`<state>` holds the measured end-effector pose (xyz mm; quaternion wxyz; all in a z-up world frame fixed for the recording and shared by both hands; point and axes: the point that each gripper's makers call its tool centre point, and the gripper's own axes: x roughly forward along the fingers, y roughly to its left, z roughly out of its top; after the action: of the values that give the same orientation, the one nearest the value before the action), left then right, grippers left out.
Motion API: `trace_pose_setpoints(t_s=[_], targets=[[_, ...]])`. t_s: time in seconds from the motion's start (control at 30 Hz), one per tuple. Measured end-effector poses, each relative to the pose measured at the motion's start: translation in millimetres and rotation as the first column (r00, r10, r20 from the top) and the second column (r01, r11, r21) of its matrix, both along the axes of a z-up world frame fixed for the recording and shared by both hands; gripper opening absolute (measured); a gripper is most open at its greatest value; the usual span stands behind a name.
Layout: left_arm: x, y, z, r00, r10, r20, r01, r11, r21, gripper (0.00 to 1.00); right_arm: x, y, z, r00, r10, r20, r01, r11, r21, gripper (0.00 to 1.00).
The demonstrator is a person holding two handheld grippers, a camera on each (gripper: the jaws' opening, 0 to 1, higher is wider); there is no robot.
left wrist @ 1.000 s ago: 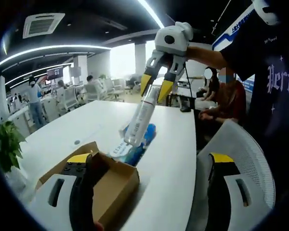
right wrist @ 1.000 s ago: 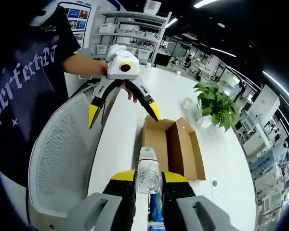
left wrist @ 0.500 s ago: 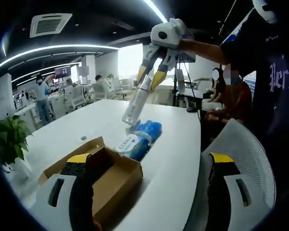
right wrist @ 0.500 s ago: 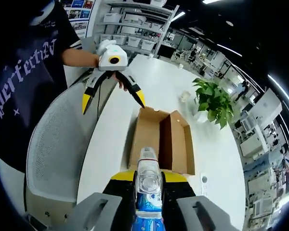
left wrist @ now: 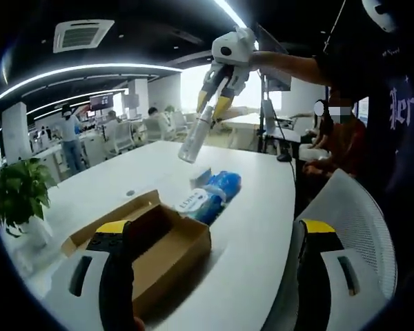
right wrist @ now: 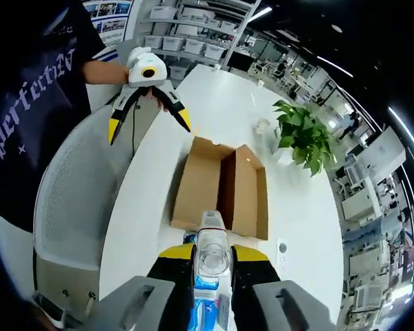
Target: Operate the shoe box by opening the lid, removing the specified soft item, and placing it in the target area until the item is outside and the box remains undamaged.
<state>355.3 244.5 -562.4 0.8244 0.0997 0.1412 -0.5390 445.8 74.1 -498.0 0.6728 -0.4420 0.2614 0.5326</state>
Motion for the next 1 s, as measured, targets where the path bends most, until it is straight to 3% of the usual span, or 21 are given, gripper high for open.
trace_pose_setpoints(t_s=[0.53, 1.0], targets=[[4.6, 15, -2.3, 0.999, 0.040, 0.001, -0.040, 0.999, 0.008, 0.99, 34, -19, -28.3, 0.999, 0.000, -0.044, -0.007, 0.988, -0.153, 0.14], [11.9, 32, -2.9, 0.996, 0.089, 0.007, -0.089, 0.996, 0.006, 0.99, 66, -35, -66.8, 0.996, -0.038, -0.086, 0.010, 0.954, -0.300, 0.15]])
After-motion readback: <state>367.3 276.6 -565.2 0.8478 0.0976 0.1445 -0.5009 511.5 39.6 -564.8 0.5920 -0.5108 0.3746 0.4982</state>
